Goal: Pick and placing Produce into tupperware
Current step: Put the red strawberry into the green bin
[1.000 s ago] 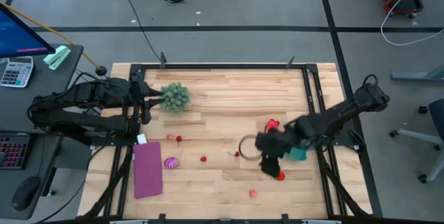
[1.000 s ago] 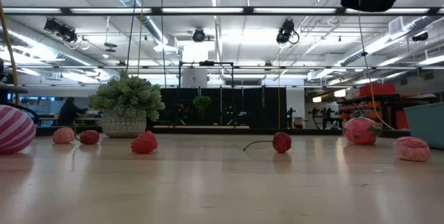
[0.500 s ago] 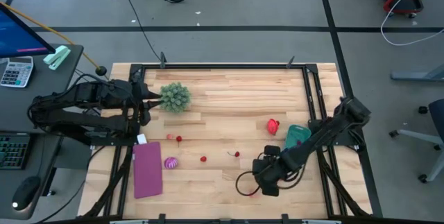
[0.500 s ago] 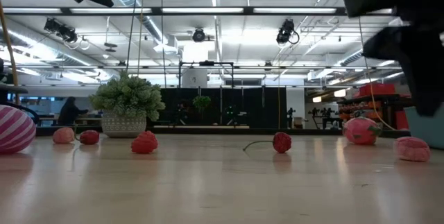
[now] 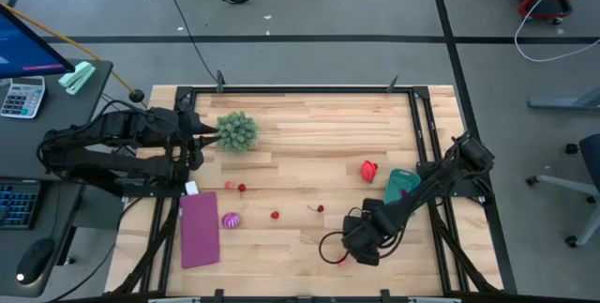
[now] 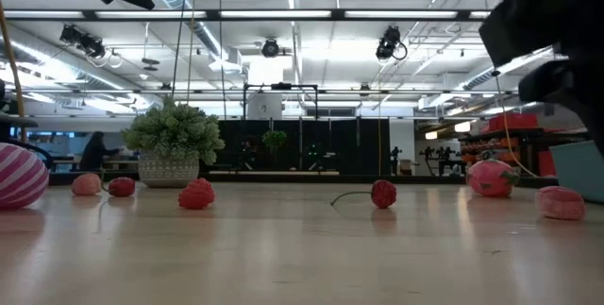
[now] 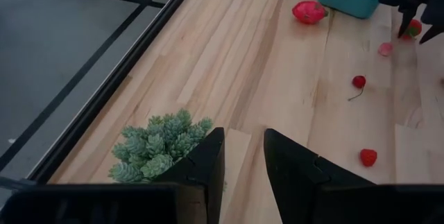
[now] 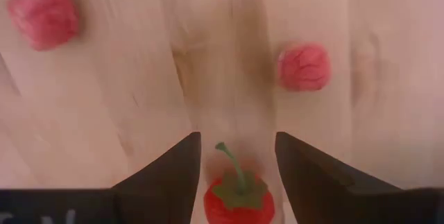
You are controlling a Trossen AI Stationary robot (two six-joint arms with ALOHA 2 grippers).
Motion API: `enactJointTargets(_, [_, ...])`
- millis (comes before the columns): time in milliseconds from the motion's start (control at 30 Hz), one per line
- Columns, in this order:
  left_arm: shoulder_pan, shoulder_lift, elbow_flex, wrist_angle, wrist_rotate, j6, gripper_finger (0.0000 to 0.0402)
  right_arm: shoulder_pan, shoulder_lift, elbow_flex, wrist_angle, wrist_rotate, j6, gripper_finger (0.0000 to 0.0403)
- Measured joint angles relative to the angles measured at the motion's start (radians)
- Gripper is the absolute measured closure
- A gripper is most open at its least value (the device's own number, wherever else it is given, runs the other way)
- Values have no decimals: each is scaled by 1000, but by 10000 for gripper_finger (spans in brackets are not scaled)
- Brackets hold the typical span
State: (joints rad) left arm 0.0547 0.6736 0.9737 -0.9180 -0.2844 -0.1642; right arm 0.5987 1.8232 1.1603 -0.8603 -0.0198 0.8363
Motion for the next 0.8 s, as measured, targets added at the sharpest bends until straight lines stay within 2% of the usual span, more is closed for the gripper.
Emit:
enactJointTargets(267, [0,0,0,0,0,0,294,0,44,0,-7,-8,1,224])
enactJointTargets(433, [0,0,0,0,0,1,294,0,58,0,-20,-9,35,250])
enactJointTargets(600, [0,0,0,1,0,3,294,-8,57,0,-18,-9,64,301])
enactJointTargets(800, [0,0,0,1,0,3,294,-28,57,0,-17,-7,104,386])
